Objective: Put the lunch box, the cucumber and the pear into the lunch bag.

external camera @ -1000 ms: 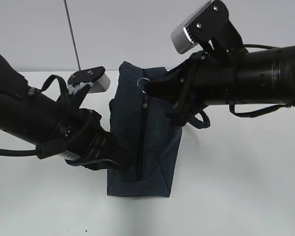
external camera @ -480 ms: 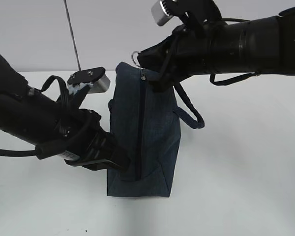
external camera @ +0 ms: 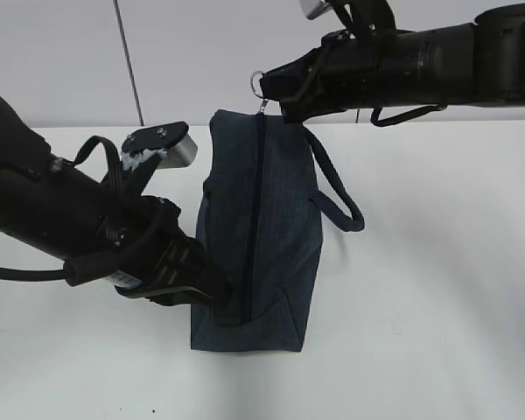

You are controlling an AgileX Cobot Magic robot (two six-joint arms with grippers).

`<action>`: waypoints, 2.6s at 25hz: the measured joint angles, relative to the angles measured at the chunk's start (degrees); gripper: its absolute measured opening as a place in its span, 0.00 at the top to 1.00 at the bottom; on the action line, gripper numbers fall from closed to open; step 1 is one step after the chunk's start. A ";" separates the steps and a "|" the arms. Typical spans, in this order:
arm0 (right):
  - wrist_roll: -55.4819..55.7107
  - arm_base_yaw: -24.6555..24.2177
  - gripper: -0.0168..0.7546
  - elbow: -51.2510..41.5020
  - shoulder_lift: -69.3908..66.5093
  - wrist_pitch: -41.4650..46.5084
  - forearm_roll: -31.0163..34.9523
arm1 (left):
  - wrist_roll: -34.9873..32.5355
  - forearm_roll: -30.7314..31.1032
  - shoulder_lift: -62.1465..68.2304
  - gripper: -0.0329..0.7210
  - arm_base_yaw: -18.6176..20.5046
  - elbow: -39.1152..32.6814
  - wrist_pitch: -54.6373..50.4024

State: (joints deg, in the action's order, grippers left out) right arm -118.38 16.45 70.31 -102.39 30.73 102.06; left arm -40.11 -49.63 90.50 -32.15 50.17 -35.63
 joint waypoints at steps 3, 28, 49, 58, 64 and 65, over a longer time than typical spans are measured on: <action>2.09 -1.35 0.97 2.23 -2.35 3.09 -0.64 | 0.00 0.00 0.11 0.98 0.00 0.00 -0.19; 38.74 -7.41 0.97 25.74 -20.98 21.82 -22.13 | 0.46 2.48 0.22 0.98 0.00 0.00 -3.43; 39.56 -7.55 0.97 26.42 -21.29 23.42 -22.60 | 0.60 -8.46 -5.97 0.53 9.88 0.42 -0.19; 39.66 -7.55 0.97 26.42 -21.29 23.51 -22.60 | 0.65 -12.04 -5.03 0.53 9.88 9.06 9.77; 39.66 -7.55 0.97 26.42 -21.29 23.55 -22.60 | 0.65 -12.15 3.51 0.53 9.90 15.99 9.72; 39.66 -7.55 0.97 26.42 -21.29 23.55 -22.60 | 0.65 -12.15 5.08 0.53 9.90 16.92 9.28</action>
State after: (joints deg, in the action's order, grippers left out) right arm -78.73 8.90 96.73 -123.68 54.27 79.46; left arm -39.45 -61.79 95.59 -22.25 67.10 -26.35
